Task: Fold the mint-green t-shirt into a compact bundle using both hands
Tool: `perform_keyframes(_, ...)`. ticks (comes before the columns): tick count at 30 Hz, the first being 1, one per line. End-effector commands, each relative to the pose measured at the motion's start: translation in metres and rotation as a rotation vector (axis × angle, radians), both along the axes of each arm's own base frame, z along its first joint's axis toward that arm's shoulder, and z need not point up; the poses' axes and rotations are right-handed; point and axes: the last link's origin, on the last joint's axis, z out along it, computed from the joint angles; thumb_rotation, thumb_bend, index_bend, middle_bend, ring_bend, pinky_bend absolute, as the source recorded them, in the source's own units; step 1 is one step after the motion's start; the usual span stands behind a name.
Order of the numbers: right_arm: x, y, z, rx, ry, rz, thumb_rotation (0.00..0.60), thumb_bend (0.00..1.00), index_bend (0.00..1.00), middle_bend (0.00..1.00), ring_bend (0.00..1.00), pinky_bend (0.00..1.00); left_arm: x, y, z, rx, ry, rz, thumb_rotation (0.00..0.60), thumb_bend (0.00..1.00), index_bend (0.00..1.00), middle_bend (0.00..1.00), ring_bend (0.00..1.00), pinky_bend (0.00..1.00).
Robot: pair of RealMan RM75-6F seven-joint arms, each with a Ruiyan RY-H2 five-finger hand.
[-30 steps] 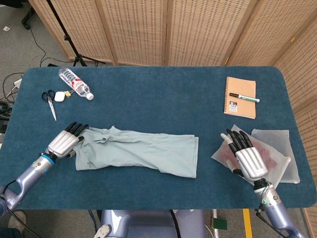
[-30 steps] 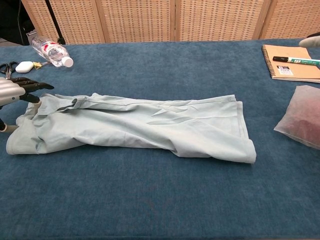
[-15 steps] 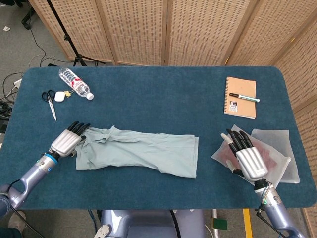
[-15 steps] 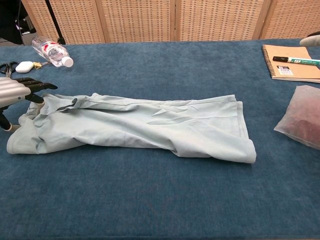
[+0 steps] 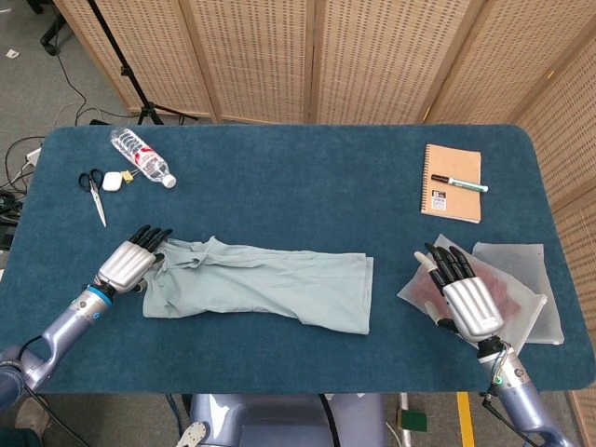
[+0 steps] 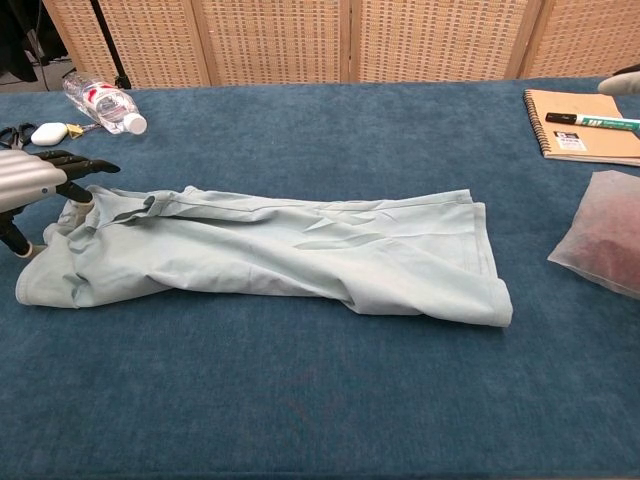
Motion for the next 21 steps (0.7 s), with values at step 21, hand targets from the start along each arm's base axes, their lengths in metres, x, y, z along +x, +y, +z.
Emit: perform_keyframes(21, 0.0001, 0.0001, 0.0004, 0.002, -0.002, -0.001, 0.600, 0.41, 0.00, 0.00, 0.00, 0.00, 0.0018, 0.0039, 0.0002, 0.003, -0.017, 0.011, 0.600, 0.76, 0.59, 0.00, 0.00, 0.00)
